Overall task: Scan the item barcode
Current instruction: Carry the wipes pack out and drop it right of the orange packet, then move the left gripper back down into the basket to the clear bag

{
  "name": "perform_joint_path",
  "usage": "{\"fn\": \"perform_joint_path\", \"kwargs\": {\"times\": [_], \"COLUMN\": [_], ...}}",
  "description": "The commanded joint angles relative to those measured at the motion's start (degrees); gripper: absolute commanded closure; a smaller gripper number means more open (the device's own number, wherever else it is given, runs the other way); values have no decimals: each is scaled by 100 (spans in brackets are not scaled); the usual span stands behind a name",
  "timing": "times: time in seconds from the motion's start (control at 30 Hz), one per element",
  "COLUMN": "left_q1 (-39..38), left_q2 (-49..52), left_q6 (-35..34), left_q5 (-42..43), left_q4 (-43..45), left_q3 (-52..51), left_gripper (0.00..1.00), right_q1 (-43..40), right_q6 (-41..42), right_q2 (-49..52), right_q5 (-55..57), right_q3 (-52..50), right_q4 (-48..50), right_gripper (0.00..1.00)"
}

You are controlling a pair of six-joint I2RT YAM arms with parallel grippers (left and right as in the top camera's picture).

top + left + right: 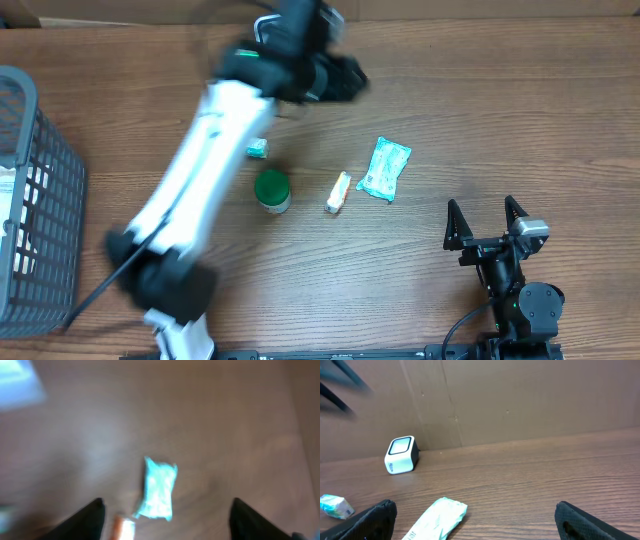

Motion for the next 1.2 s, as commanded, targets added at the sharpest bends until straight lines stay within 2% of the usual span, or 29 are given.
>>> {"fn": "perform_joint_path", "kwargs": {"times": [0.0,0.17,0.3,0.47,0.57,0.8,1.07,1.17], "left_q1": [715,2173,3558,5077,5663,6258,6559,6662], "left_q2": [-955,-1657,-1880,-1845,-1773,-1611,-1578,-1578], "left_q6": [498,575,575,302,188,136,44,201], "left_q5": [-538,-975,-997,-1123,-1137,-2100,-2245,-2277], "left_q4": [-332,-1119,-1596,-1582,-1565,-1497,-896,-614], "left_q3": [221,221,221,192,192,-116,-1266,-1694], "left_gripper": [27,26,28,30,30,29,29,28], "right_q1": [26,26,26,26,26,26,26,26], "right_q6": [-7,-7,-7,-7,-7,-7,-7,-7], "right_q2": [-57,-57,-57,-57,-57,-57,-57,-57], "right_q5": [50,50,50,48,50,48,50,50], "right_q3": [-61,-61,-61,-61,-61,-61,-61,-61], "right_q4": [20,20,20,20,20,20,20,20], "right_gripper": [0,0,0,0,0,0,0,0]}}
